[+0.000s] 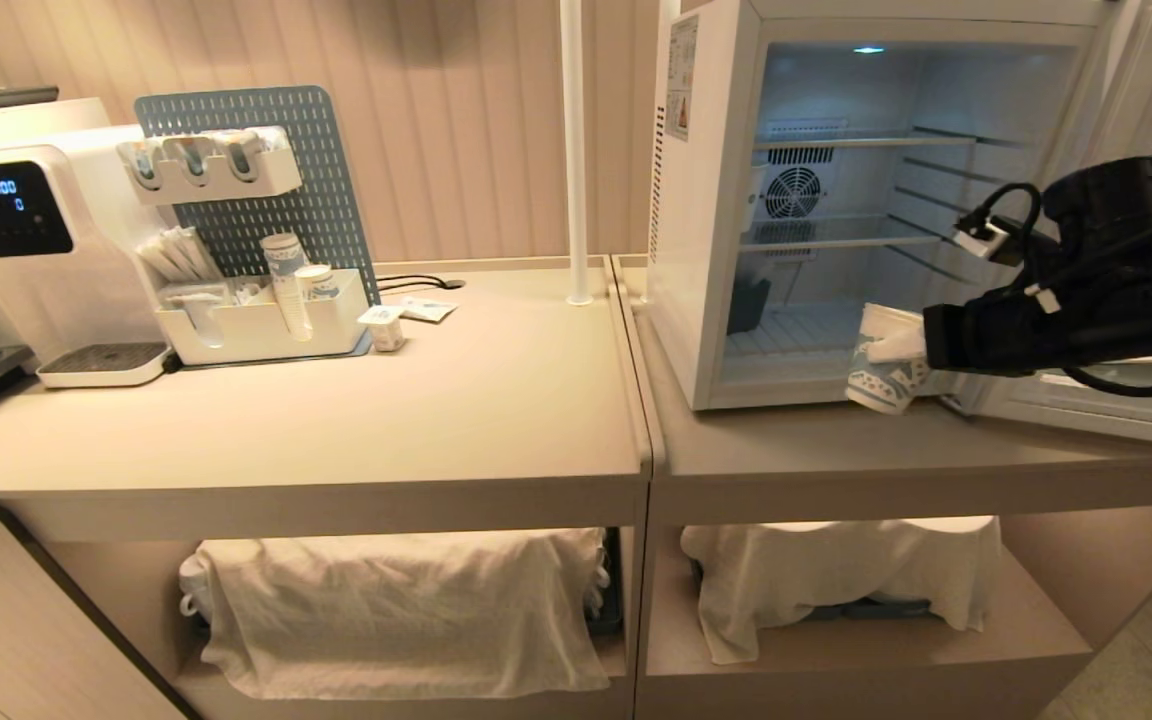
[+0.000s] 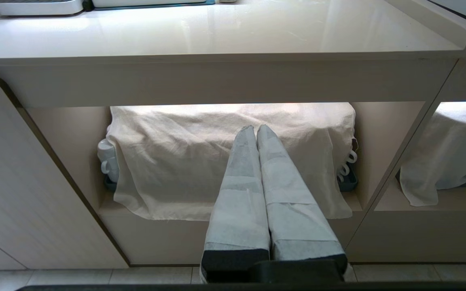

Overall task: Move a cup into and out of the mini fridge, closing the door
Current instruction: Put the paper cup in the freezer

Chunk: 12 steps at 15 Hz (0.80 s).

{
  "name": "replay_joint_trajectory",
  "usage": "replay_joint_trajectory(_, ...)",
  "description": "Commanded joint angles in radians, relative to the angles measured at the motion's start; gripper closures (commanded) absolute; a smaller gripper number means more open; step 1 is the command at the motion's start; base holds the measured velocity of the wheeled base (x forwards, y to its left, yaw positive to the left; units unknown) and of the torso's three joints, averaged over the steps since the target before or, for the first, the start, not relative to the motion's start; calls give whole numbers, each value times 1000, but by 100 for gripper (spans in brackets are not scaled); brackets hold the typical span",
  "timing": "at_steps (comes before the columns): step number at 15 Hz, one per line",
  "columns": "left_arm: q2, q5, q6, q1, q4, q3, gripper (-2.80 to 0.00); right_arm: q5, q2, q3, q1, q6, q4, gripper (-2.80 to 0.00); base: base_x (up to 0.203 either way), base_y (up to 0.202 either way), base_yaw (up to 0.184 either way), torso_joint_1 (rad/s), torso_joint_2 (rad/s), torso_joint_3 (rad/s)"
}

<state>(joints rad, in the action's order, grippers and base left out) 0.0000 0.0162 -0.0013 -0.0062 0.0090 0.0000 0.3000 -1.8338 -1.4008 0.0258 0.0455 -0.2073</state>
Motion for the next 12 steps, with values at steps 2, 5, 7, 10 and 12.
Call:
replay_joint_trajectory(2,0,1,0,-1,0,2,0,-2,-172,-61,-2,-2,138,0,0,0,0,0,0,0)
replay_joint_trajectory(5,2,1,0,0,0,2,0,-8,-261,-149,-8,-9,273,0,0,0,0,0,0,0)
replay_joint_trajectory(7,0,1,0,0,0,2,0,-9,-287,-181,-14,-13,334,0,0,0,0,0,0,0)
replay_joint_trajectory(10,1,1,0,0,0,2,0,-9,-328,-192,-33,-109,411,0,0,0,0,0,0,0)
replay_joint_trajectory(12,0,1,0,0,0,2,0,-9,-352,-213,-48,-153,434,0,0,0,0,0,0,0)
